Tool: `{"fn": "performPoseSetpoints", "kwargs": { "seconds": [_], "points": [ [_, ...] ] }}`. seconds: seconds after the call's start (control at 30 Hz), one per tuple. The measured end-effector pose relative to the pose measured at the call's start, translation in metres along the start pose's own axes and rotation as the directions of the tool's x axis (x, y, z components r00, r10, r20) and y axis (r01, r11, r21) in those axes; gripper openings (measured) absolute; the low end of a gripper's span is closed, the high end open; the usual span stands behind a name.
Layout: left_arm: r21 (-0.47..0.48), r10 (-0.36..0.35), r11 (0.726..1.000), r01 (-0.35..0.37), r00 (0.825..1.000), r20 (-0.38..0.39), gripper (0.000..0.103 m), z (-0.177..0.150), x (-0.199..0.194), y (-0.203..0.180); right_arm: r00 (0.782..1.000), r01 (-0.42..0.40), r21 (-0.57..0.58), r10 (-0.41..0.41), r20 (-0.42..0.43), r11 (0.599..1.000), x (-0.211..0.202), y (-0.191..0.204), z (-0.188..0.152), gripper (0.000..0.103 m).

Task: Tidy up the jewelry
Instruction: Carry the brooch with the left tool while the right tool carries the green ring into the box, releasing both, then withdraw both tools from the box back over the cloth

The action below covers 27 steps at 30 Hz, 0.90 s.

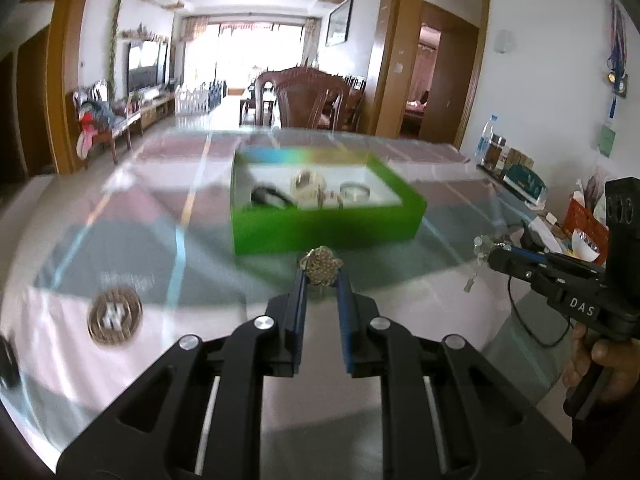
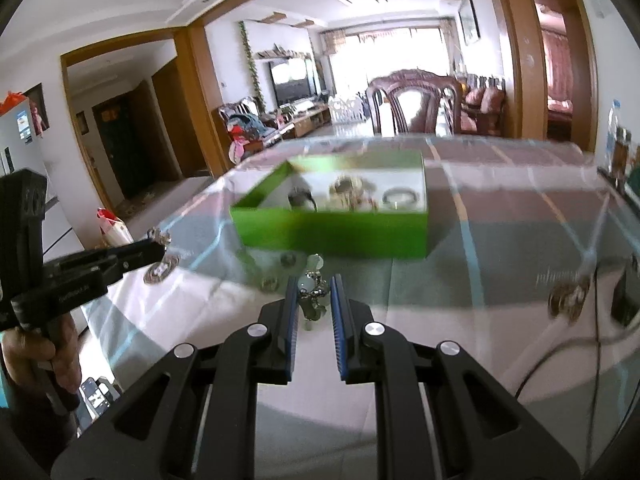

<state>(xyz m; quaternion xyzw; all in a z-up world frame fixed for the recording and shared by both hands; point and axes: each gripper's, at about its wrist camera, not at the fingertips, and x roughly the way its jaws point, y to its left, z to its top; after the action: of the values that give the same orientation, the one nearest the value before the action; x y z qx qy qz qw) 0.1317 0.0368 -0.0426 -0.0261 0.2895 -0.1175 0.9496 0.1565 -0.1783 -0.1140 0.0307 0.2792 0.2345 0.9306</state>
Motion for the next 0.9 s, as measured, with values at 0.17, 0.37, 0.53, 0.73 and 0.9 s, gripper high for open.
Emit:
{"fn": "performPoseSetpoints", "kwargs": {
  "seconds": [0.17, 0.37, 0.53, 0.73, 0.9],
  "points": [
    [0.043, 0.014, 0.999, -0.016, 0.999, 0.041, 0.015, 0.069, 0.013, 0.006, 0.998, 0.021, -0.063, -0.017, 0.065, 0.998, 0.008, -0.004, 0.062, 0.016],
    [0.016, 0.023, 1.0, -0.023, 0.999, -0.026, 0.015, 0.141, 0.087, 0.032, 0.999, 0.042, -0.056, -0.041, 0.021, 0.998, 0.068, -0.034, 0.118, 0.016],
    [-0.003, 0.08, 0.997, -0.081, 0.988, -0.129, 0.015, 0.166, 0.17, 0.058, 0.993, 0.094, 0.008, -0.094, -0.076, 0.995, 0.136, -0.072, 0.128, 0.016],
    [-0.021, 0.127, 0.99, -0.136, 0.963, -0.238, 0.015, 0.163, 0.237, 0.076, 0.977, 0.138, 0.064, -0.125, -0.171, 0.988, 0.187, -0.103, 0.121, 0.016],
    [-0.007, 0.196, 0.979, -0.204, 0.951, -0.239, 0.082, 0.159, 0.252, 0.077, 0.972, 0.192, 0.079, -0.178, -0.153, 0.978, 0.191, -0.106, 0.117, 0.057]
  ]
}}
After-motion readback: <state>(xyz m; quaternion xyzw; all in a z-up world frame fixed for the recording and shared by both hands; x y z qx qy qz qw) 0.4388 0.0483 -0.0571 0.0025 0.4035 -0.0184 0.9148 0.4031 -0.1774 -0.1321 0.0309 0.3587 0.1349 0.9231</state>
